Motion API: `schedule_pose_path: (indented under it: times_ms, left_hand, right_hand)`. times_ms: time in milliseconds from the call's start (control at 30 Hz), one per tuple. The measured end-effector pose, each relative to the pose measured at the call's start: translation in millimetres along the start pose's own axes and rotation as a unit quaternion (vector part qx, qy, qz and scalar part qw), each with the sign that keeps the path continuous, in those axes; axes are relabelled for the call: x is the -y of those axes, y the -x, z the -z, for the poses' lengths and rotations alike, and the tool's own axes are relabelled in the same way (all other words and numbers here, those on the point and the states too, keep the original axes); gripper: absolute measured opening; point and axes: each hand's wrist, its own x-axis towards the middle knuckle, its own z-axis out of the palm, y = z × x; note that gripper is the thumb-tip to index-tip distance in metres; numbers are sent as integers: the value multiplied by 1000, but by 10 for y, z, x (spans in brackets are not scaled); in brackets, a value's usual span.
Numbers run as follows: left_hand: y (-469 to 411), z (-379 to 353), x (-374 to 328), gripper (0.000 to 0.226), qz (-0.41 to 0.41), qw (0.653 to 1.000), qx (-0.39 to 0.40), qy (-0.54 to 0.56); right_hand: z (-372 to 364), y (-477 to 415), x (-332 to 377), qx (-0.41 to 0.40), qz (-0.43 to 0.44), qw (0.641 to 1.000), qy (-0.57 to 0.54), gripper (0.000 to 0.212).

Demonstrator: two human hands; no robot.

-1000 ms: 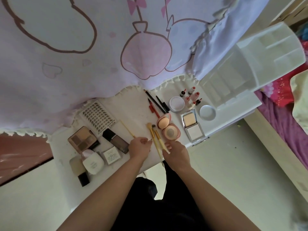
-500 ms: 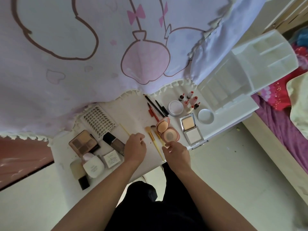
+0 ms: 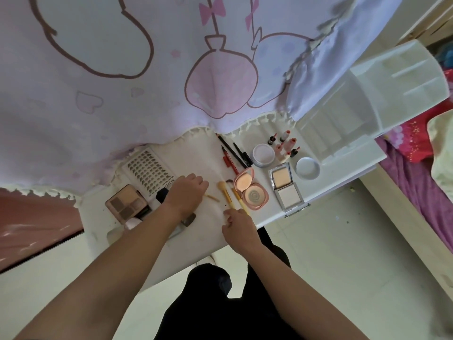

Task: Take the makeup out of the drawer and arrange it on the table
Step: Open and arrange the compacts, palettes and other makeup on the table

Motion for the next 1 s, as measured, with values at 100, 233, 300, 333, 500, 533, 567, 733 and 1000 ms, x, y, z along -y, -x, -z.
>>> schedule_pose_path:
  times_ms: [100,233,300,333,500,533,567,733,1000]
  left_hand:
    - [87,-11,-50,21,53,992,-78,86]
    - [99,-63,-136,29,52,997,34,48]
    - [55,-97,-156,29,53,996,66,7]
    - [25,-98,-177,27,55,996,69,-11]
    - [-49,-34,-207,21,5,995,82,-54]
    - [-47,-12,-208,17,0,996,66,-56]
    - [-36,23,-211,10,0,997,50,-52]
    - [86,142,-267,8,158,941,-181,241]
    - [338,252,-760,8,465,561,-99,678]
  right_hand:
    - [-9,40,-18,-3,6,1000,0,43]
    - [-14,40,0,-12,6,1000,1,44]
    - [-24,48,-21,-12,18,1000,6,43]
    - [-36,58,-37,-10,24,1000,11,43]
    - [-67,115,-107,-1,35,999,33,51]
    - [-63,129,-112,4,39,998,40,53]
    - [-51,142,-109,12,43,998,51,54]
    - [-30,188,-33,30,73,988,131,53]
    - [235,172,-117,52,43,997,45,43]
